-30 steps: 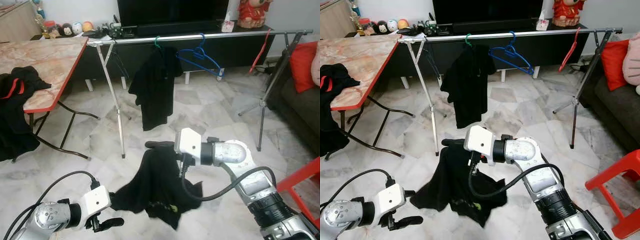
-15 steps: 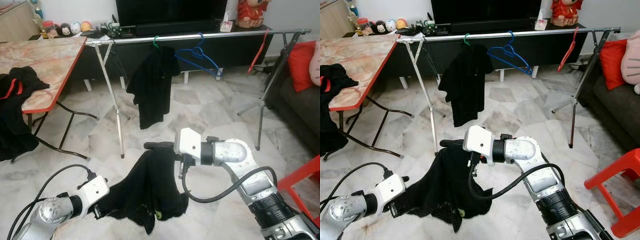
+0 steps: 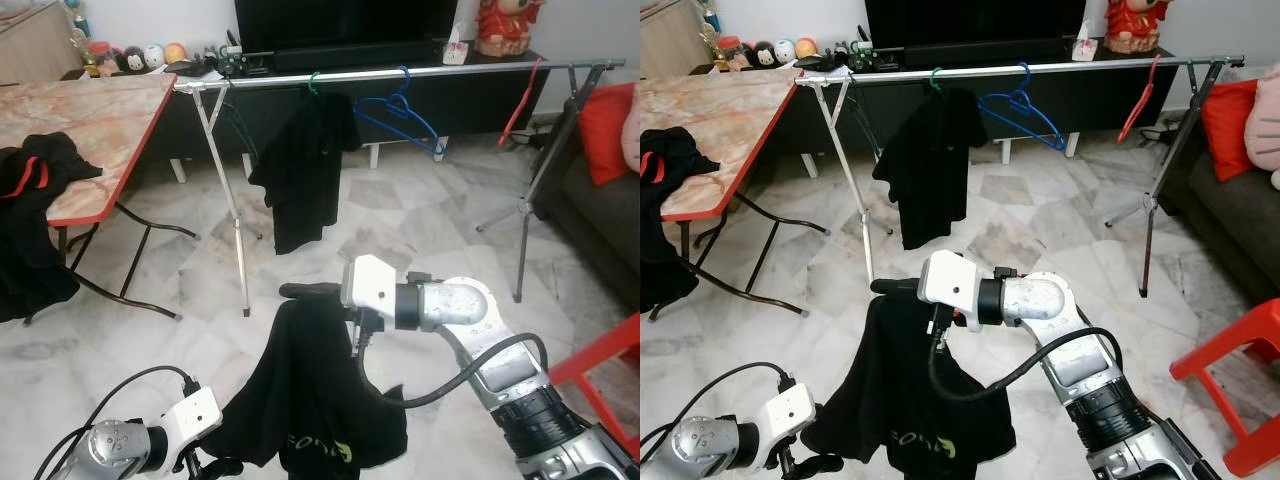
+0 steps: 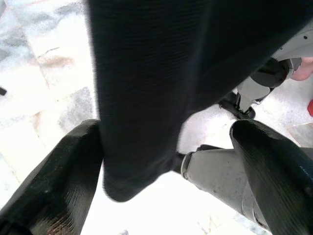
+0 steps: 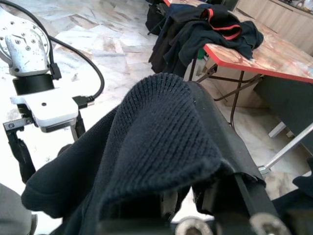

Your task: Hang hanger

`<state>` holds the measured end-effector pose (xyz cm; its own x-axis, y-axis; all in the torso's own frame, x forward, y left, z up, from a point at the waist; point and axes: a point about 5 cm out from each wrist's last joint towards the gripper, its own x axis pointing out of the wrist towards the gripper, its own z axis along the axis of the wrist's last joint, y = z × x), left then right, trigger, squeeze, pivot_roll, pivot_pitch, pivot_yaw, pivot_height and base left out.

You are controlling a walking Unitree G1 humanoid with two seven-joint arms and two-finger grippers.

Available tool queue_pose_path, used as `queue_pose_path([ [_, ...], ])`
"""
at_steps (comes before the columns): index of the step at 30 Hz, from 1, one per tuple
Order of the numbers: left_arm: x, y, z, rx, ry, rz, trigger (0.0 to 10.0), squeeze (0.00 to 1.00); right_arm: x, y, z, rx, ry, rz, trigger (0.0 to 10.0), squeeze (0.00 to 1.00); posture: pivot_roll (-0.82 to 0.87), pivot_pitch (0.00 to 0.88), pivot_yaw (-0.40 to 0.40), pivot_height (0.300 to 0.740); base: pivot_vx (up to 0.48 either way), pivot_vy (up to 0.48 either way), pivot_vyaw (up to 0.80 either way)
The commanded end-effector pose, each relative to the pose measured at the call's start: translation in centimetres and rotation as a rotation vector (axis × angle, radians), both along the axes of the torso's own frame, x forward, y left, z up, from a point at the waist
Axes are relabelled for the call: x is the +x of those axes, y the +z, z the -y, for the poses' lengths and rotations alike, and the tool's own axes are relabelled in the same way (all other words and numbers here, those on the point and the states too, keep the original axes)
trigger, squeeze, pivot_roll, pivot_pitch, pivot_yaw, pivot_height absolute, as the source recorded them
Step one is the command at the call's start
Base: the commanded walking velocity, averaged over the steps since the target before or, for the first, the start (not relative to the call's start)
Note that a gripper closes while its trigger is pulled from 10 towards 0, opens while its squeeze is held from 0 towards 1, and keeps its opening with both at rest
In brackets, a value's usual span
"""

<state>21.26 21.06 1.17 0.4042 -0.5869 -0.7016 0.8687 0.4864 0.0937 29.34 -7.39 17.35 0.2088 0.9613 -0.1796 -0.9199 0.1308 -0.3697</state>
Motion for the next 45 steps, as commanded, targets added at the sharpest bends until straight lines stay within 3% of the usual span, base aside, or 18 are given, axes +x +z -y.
queue_pose_path([
  [1, 0.1, 0.1, -0.3, 0.016, -0.002, 0.004, 10.0, 0.00, -0.1, 1.8, -0.6, 0.039, 0.030, 0.058, 0.0, 0.00, -0.04, 0.023, 0.040, 0.740, 0.000, 0.000, 0.00],
  [2, 1.2, 0.1, -0.2, 0.021, 0.043, 0.063, 10.0, 0.00, -0.7, 2.4, -1.2, 0.062, 0.070, 0.056, 0.0, 0.00, -0.04, 0.024, 0.041, 0.740, 0.000, 0.000, 0.00],
  [4, 1.9, 0.2, -0.2, 0.023, 0.069, 0.103, 10.0, 0.00, -1.2, 2.6, -1.5, 0.071, 0.097, 0.052, 0.0, 0.00, -0.04, 0.024, 0.041, 0.740, 0.000, 0.000, 0.00],
  [11, 2.9, 0.0, -0.7, 0.060, 0.139, 0.156, 10.0, 0.00, -1.5, 3.2, -1.7, 0.099, 0.114, 0.044, 0.0, 0.00, -0.05, 0.023, 0.042, 0.740, 0.000, 0.000, 0.00],
  [12, 3.0, -0.1, -0.8, 0.068, 0.153, 0.154, 9.3, 0.00, -1.6, 3.2, -1.8, 0.102, 0.117, 0.044, 0.0, 0.00, -0.05, 0.026, 0.044, 0.740, 0.000, 0.000, 0.00],
  [14, 3.0, -0.1, -0.8, 0.072, 0.155, 0.155, 9.3, 0.00, -1.6, 3.3, -1.8, 0.102, 0.117, 0.043, 0.0, 0.00, -0.05, 0.026, 0.044, 0.740, 0.000, 0.000, 0.00],
  [15, 3.0, -0.2, -0.9, 0.076, 0.155, 0.156, 3.4, 0.00, -1.6, 3.3, -1.7, 0.102, 0.116, 0.042, 0.0, 0.00, -0.05, 0.026, 0.044, 0.740, 0.000, 0.000, 0.00],
  [16, 2.9, -0.3, -0.9, 0.081, 0.150, 0.155, 0.0, 0.00, -1.6, 3.3, -1.7, 0.100, 0.113, 0.040, 0.0, 0.00, -0.05, 0.026, 0.044, 0.740, 0.000, 0.000, 0.00],
  [38, 2.7, -0.2, -1.2, 0.071, 0.116, 0.162, 0.0, 0.00, -1.6, 3.2, -1.8, 0.086, 0.101, 0.034, 0.0, 0.00, -0.05, 0.035, 0.045, 0.740, 0.000, 0.000, 0.00],
  [45, 2.7, 0.2, -1.3, -0.001, 0.153, 0.163, 0.0, 0.00, -1.5, 2.6, -1.7, 0.070, 0.090, 0.023, 0.0, 0.00, -0.04, 0.038, 0.048, 0.740, 0.000, 0.000, 0.00],
])
